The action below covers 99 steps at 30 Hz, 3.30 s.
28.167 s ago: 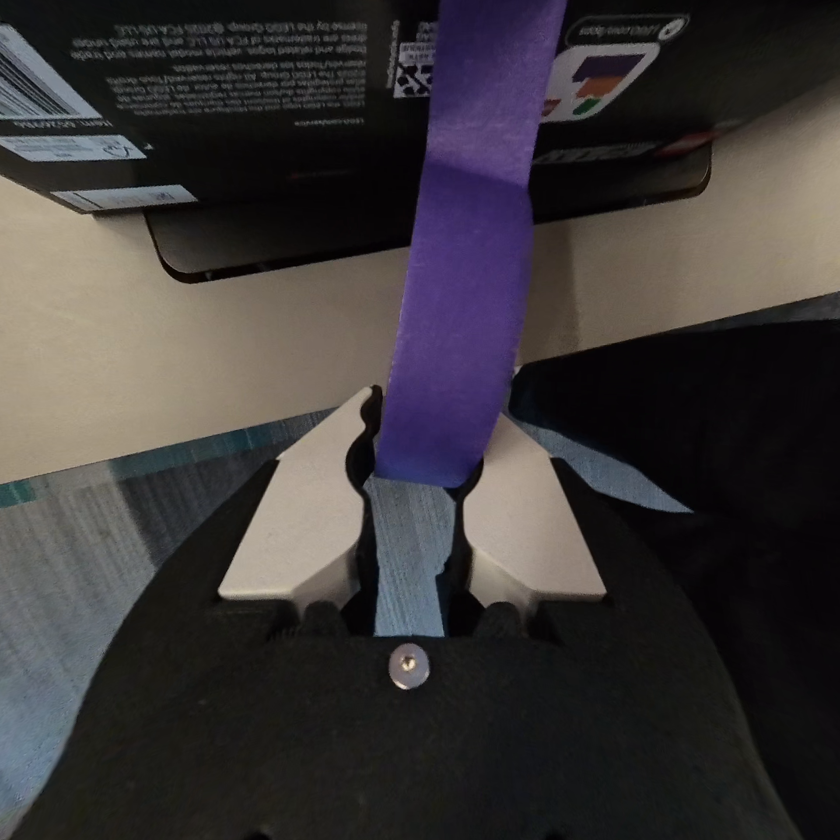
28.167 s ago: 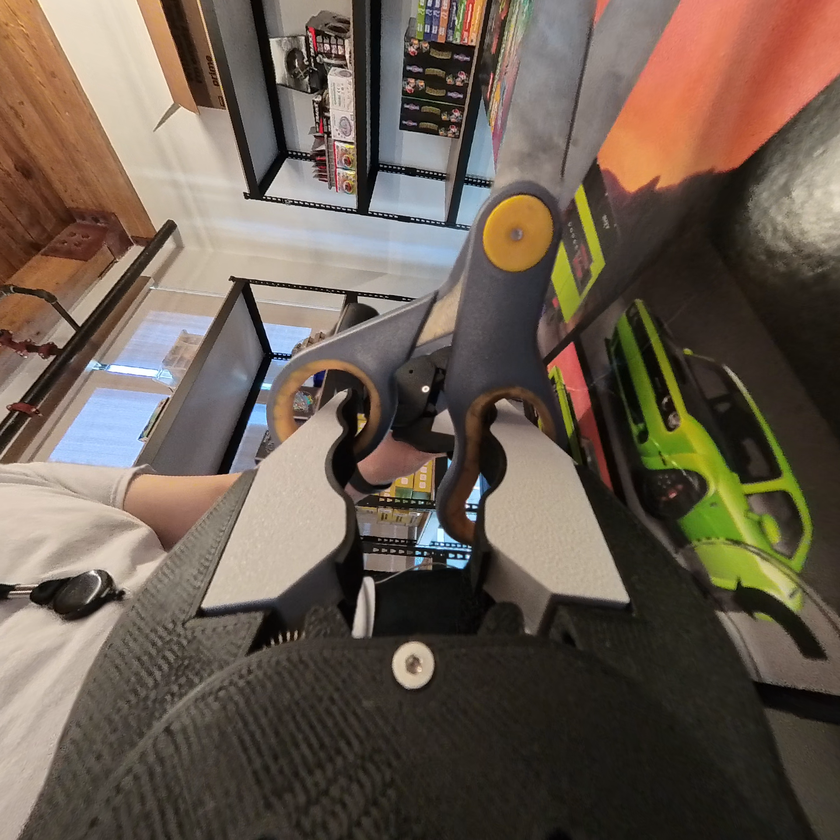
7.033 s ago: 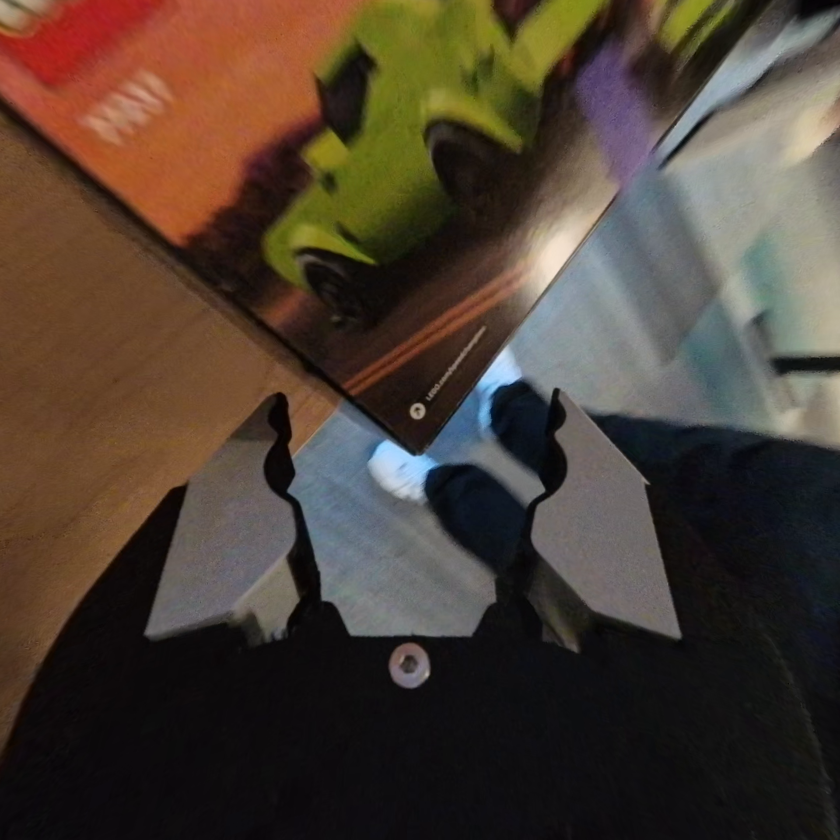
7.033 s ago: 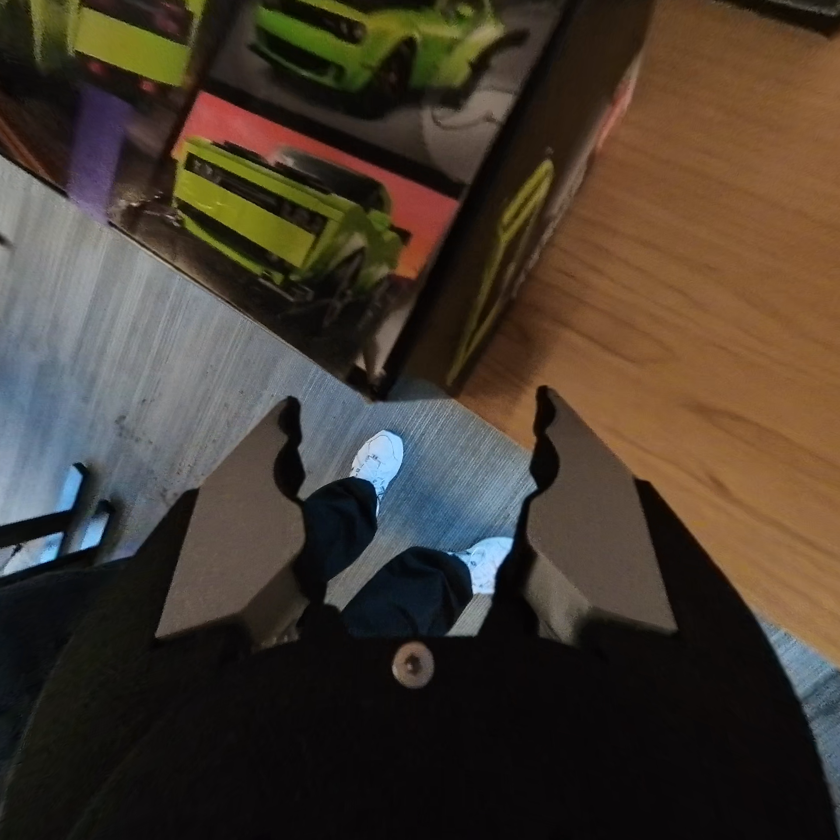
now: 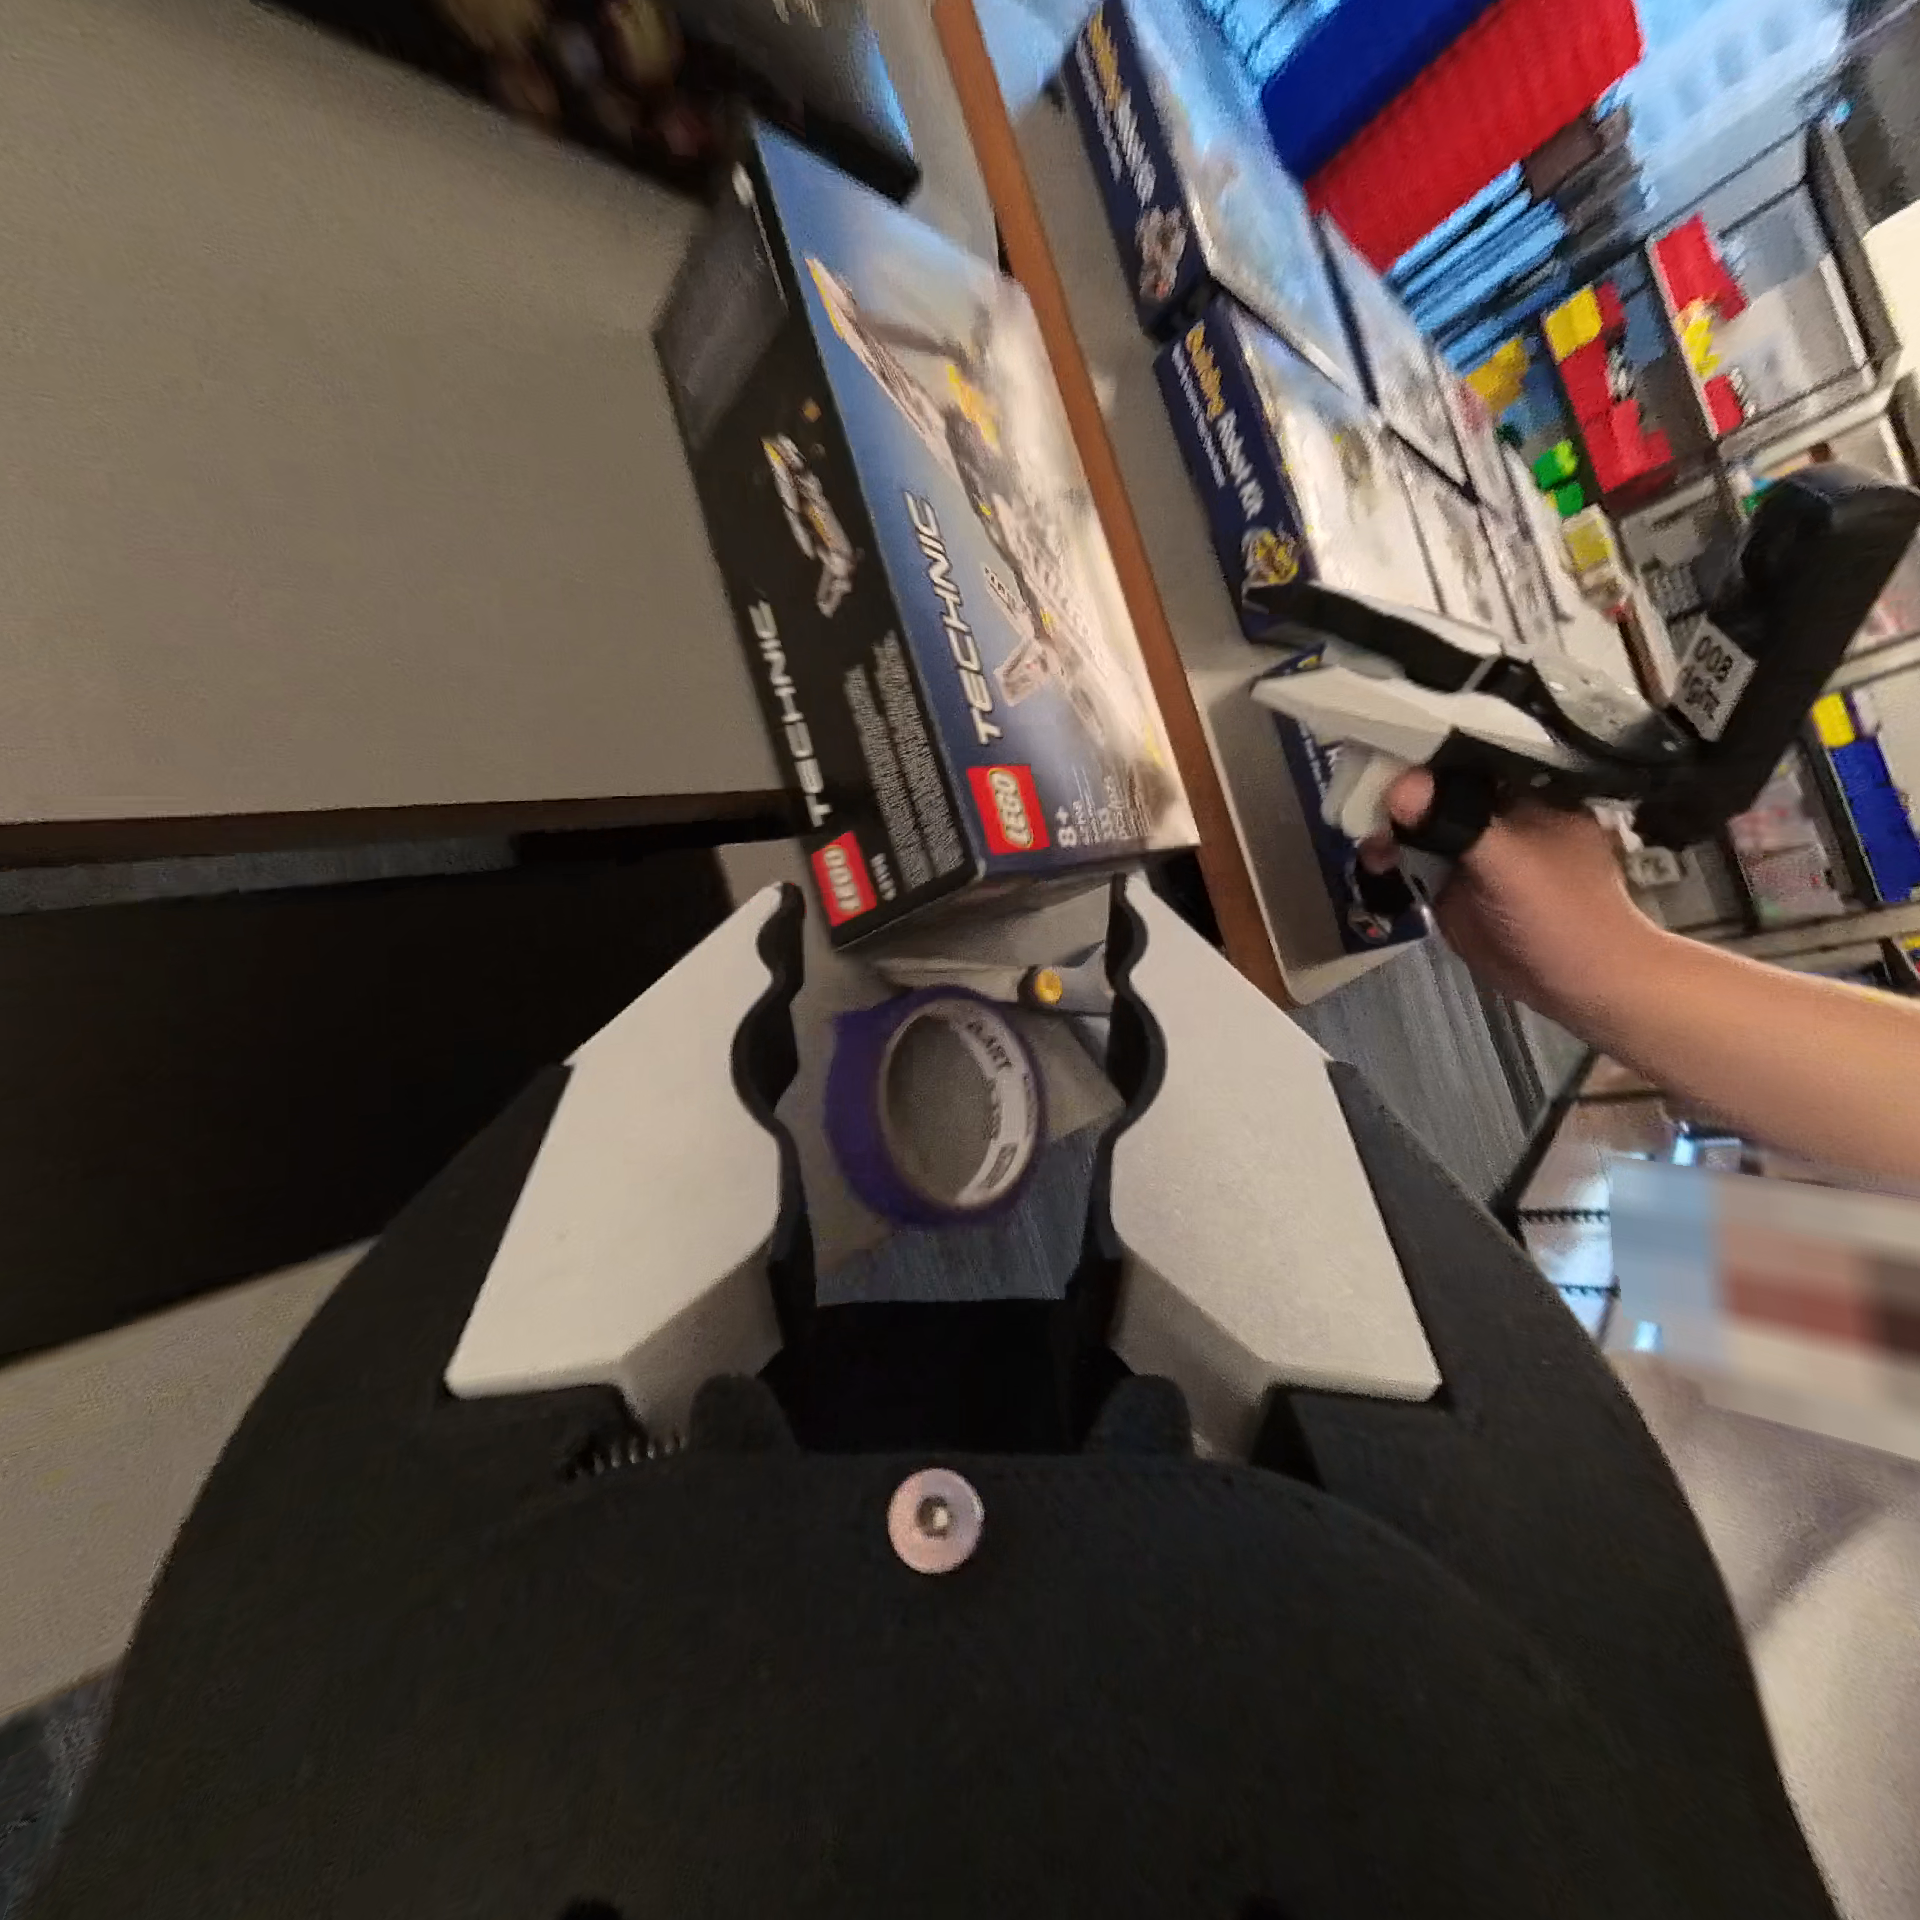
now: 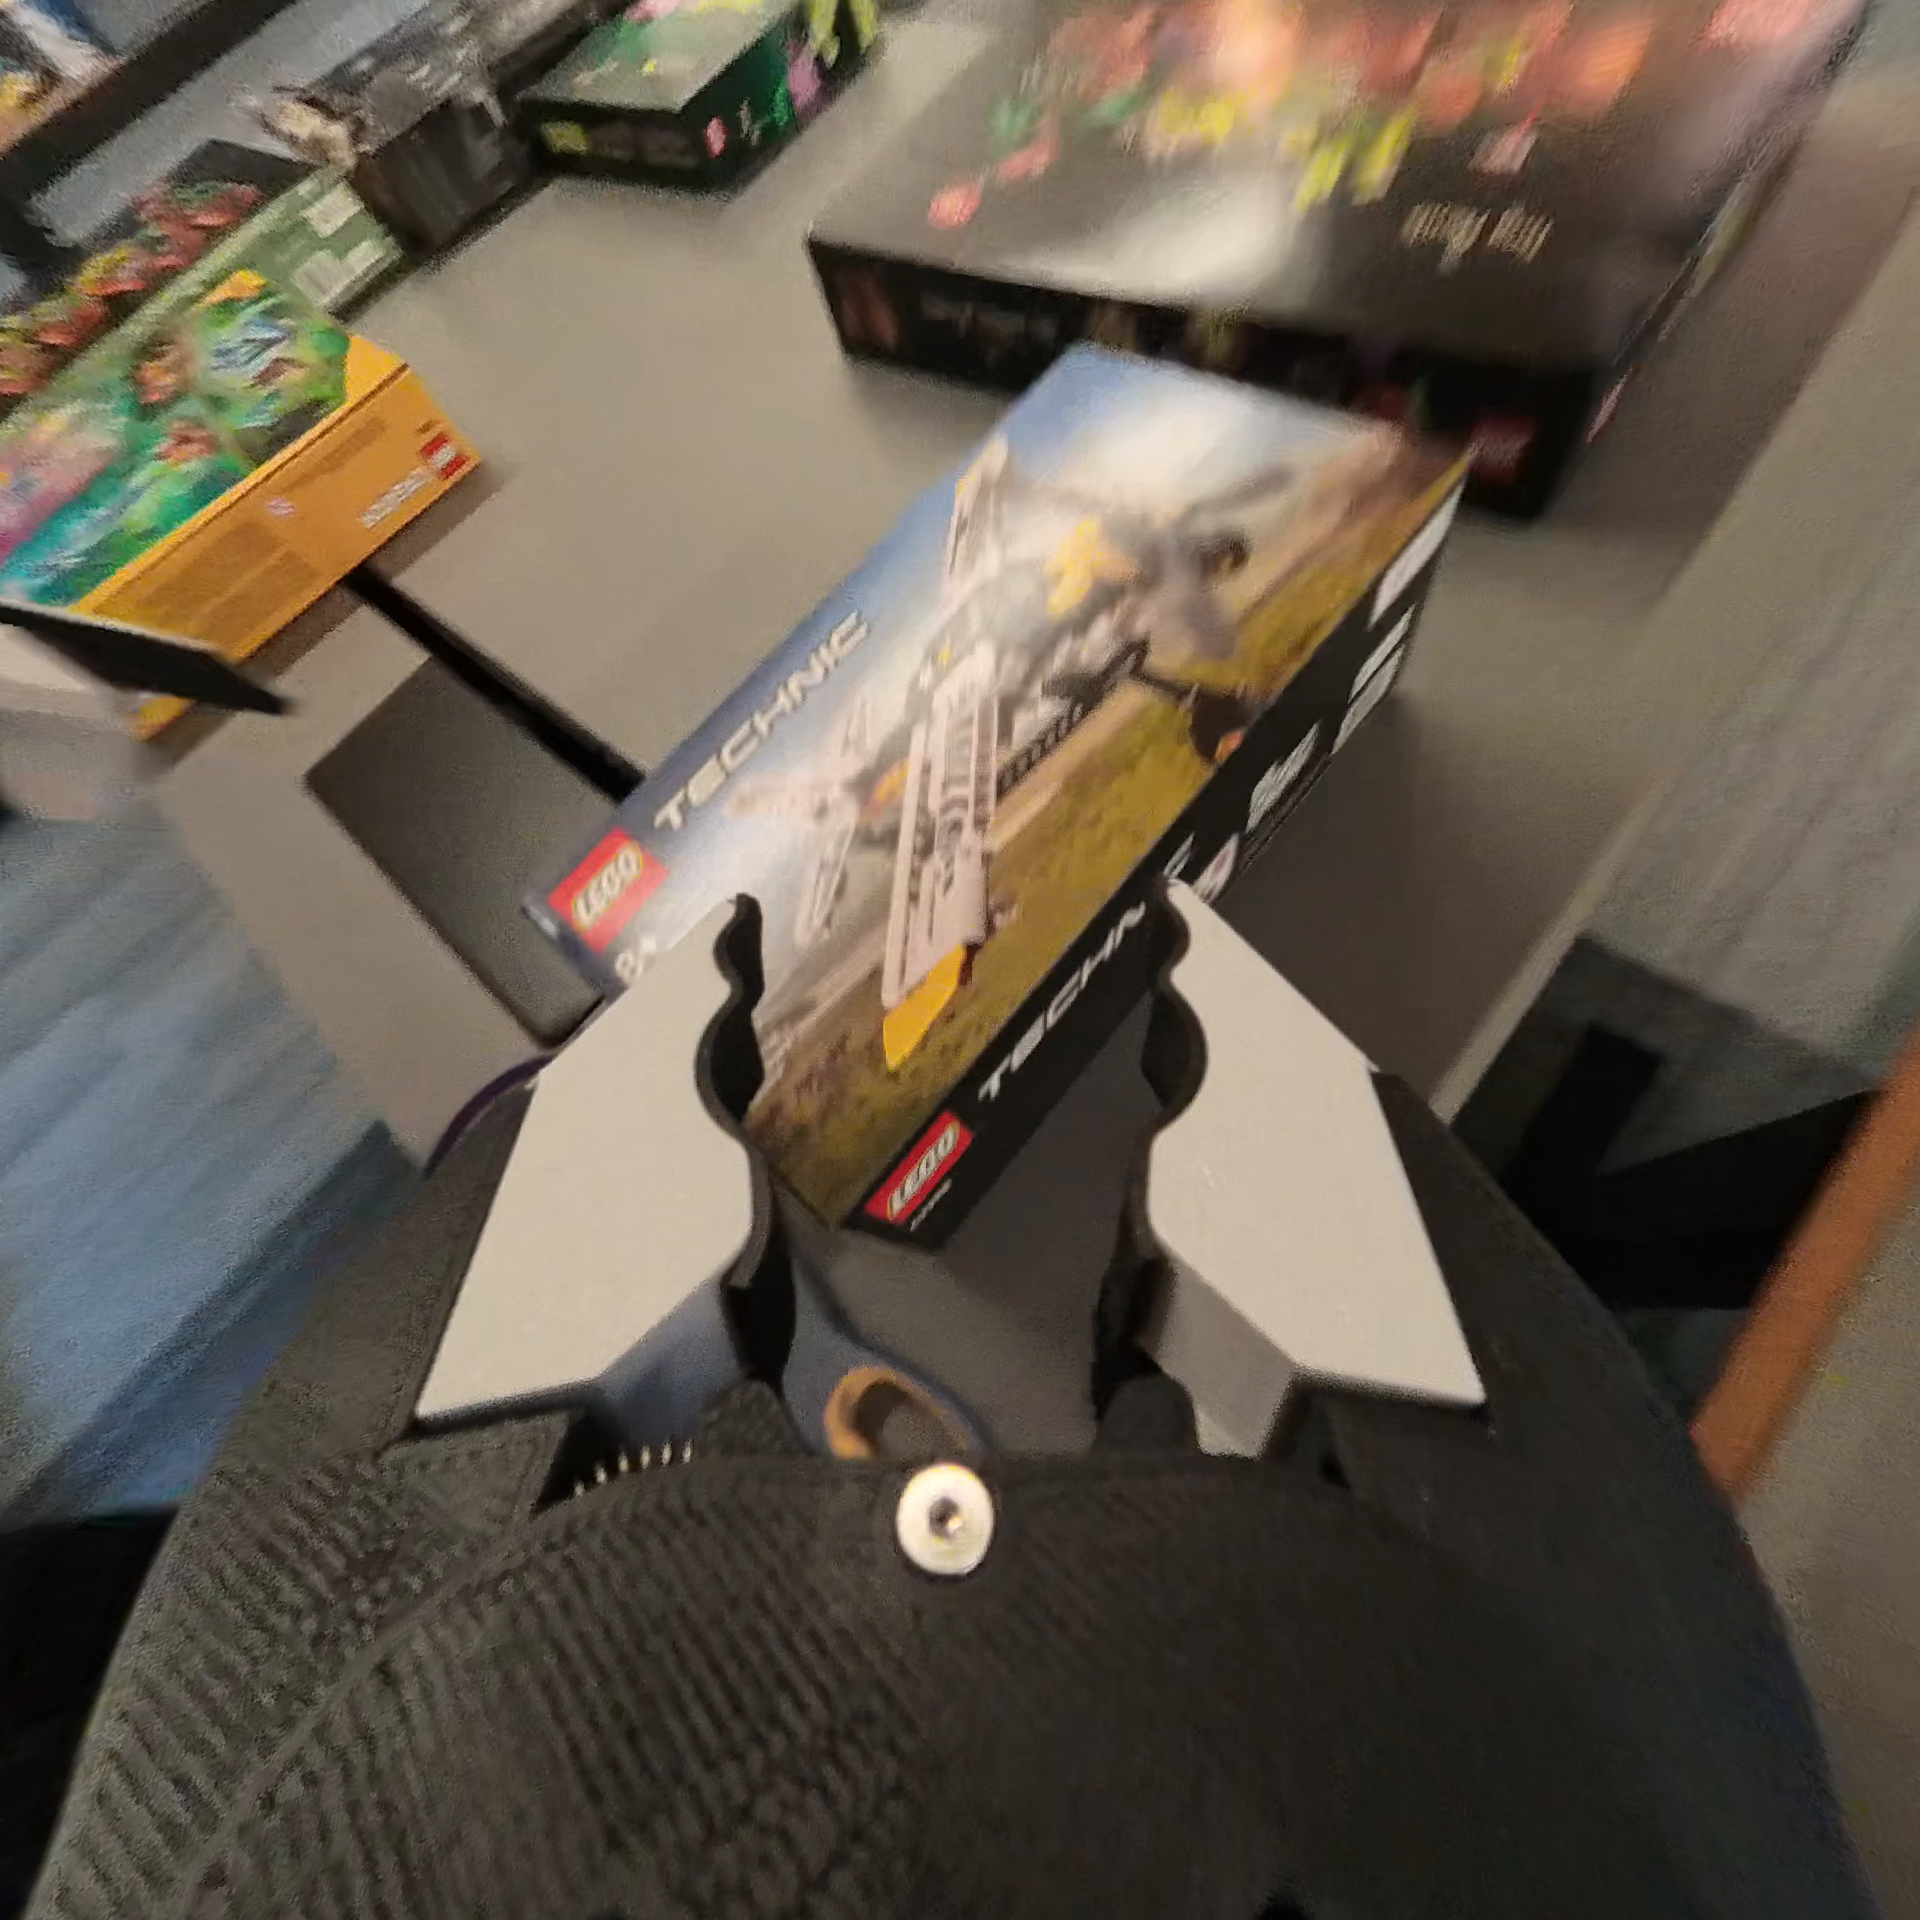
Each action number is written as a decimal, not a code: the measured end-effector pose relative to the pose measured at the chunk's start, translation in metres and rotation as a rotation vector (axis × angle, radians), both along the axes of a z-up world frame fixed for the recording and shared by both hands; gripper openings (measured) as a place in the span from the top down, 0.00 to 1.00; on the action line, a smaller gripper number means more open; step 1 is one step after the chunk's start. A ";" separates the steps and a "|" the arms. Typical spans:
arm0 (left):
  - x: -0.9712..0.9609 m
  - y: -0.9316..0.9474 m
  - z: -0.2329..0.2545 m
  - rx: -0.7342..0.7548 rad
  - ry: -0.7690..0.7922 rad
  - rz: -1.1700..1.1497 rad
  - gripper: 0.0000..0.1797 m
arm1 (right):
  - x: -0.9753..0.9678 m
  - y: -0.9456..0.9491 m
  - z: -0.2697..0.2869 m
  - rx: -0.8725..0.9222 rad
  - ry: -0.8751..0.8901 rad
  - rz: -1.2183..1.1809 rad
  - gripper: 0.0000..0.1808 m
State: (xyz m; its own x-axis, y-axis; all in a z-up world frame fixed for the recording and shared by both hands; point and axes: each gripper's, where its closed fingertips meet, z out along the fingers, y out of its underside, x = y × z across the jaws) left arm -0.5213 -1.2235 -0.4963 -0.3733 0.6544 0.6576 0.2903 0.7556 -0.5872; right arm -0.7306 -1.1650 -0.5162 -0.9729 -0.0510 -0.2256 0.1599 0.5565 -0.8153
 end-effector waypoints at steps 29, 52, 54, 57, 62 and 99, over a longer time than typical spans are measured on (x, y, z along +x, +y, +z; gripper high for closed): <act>0.874 -0.301 0.102 -0.218 -0.054 0.775 0.75 | 0.666 -0.477 0.063 -0.107 -0.334 0.323 0.82; 1.065 -0.820 0.087 -0.282 -0.128 0.098 0.78 | 0.742 -0.686 0.017 -0.055 -0.384 -0.763 0.85; 1.038 -0.862 0.089 -0.307 -0.117 0.035 0.78 | 0.732 -0.688 0.017 -0.040 -0.390 -0.827 0.85; 0.980 -0.913 0.087 -0.290 -0.047 -0.014 0.78 | 0.704 -0.698 0.016 -0.069 -0.419 -0.945 0.85; 0.875 -0.962 0.071 -0.233 -0.015 -0.174 0.79 | 0.657 -0.738 -0.010 -0.020 -0.401 -1.080 0.82; 0.318 -0.914 -0.010 -0.282 0.004 -1.803 0.80 | 0.594 -0.757 -0.060 0.094 -0.516 -1.713 0.99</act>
State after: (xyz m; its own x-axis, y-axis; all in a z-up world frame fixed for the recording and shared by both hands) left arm -0.2032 -2.1375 -0.5058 0.8351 0.2897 0.4677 0.5447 -0.5540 -0.6296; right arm -0.1368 -1.9223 -0.5764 0.2401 0.8675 -0.4356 0.7532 -0.4496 -0.4801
